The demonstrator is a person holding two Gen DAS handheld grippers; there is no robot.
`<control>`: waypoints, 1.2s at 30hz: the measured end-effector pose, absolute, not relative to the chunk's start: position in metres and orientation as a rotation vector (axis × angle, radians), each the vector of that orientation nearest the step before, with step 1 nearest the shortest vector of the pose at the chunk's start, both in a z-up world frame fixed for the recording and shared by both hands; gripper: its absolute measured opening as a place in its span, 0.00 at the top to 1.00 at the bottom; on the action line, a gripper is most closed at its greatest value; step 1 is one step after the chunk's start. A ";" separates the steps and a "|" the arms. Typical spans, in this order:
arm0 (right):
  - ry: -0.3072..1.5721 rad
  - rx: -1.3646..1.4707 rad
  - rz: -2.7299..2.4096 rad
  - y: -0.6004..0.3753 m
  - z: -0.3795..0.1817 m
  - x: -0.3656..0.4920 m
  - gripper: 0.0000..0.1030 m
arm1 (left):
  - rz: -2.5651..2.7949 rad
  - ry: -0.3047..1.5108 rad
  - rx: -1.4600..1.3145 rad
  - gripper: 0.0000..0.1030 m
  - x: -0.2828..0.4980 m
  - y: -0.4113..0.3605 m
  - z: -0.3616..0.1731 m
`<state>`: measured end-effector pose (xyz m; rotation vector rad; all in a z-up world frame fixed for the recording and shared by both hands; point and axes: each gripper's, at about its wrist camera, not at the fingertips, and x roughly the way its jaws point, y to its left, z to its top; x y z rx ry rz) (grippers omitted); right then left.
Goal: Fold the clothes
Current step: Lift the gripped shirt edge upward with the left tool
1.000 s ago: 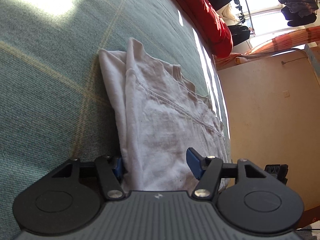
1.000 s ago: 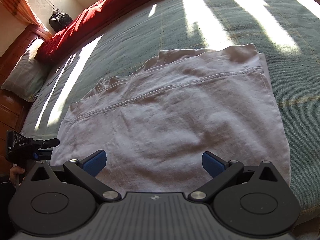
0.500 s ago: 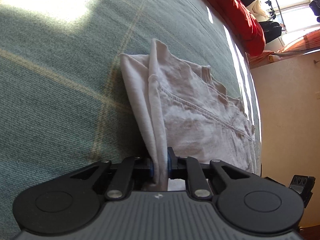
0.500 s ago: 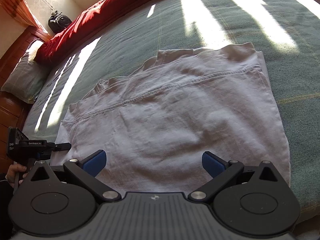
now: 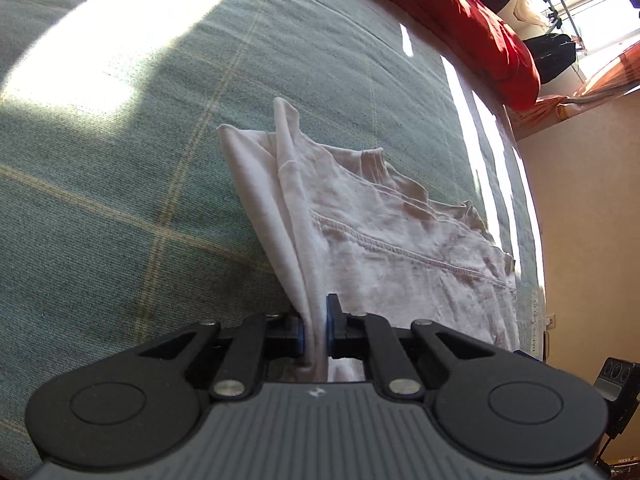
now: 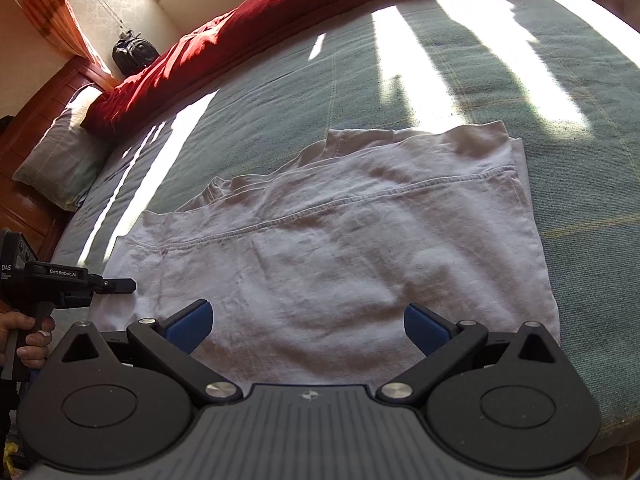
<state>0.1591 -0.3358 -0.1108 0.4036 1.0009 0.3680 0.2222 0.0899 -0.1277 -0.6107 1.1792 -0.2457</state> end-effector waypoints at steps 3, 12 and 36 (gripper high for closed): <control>0.993 0.411 0.378 -0.335 -0.110 0.158 0.00 | -0.261 1.162 -0.600 0.93 0.222 0.083 -0.115; 0.975 0.486 0.484 -0.326 -0.108 0.167 0.00 | -0.290 1.139 -0.580 0.93 0.223 0.067 -0.091; 1.126 0.641 0.649 -0.234 -0.162 0.301 0.00 | -0.338 1.114 -0.638 0.93 0.220 0.069 -0.082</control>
